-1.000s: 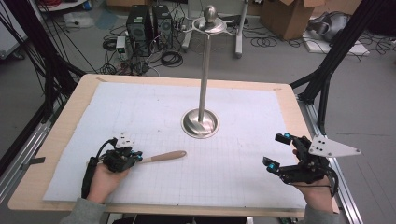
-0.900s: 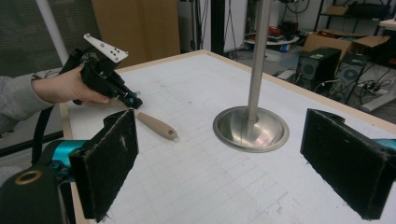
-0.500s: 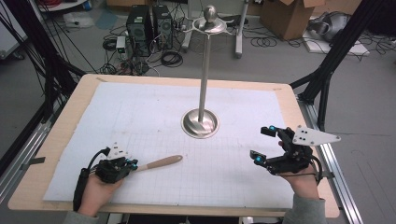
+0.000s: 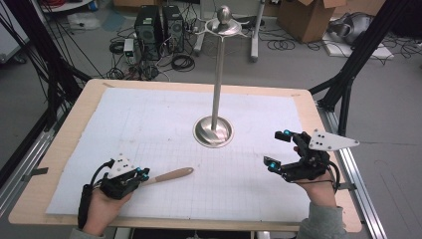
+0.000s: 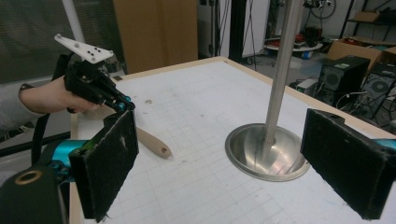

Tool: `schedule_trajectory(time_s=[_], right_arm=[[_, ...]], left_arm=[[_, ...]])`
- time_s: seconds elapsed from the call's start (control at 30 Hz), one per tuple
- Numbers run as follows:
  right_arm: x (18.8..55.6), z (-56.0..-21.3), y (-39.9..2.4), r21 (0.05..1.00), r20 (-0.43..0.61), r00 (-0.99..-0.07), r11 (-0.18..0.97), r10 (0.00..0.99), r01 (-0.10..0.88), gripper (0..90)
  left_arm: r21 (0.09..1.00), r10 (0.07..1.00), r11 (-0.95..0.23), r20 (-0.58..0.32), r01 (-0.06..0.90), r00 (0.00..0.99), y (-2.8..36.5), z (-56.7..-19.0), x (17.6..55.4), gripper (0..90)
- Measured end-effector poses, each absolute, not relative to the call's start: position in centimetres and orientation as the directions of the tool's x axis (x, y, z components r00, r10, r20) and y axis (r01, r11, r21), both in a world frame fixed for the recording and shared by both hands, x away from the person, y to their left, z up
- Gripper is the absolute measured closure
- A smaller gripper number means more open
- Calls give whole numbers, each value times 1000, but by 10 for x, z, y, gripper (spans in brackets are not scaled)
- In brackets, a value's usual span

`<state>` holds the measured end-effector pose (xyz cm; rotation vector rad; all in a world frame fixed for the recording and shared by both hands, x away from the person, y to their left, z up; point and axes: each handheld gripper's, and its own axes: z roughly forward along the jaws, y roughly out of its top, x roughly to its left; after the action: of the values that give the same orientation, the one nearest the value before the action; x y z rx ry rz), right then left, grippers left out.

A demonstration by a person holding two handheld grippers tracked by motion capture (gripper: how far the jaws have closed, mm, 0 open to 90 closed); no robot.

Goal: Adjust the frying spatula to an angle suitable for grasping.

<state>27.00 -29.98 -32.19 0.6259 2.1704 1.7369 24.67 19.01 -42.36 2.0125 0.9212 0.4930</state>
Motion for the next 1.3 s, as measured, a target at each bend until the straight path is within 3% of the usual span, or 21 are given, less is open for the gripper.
schedule_trajectory(time_s=[0.6, 1.3], right_arm=[[246, -323, -320, 970, 40, -831, 177, 555, 165, 102], [221, -325, -341, 966, 38, -786, 179, 617, 187, 102]], left_arm=[[774, 611, -517, 34, 366, 791, 120, -441, 262, 898], [764, 644, -534, 90, 362, 760, 105, -446, 291, 898]])
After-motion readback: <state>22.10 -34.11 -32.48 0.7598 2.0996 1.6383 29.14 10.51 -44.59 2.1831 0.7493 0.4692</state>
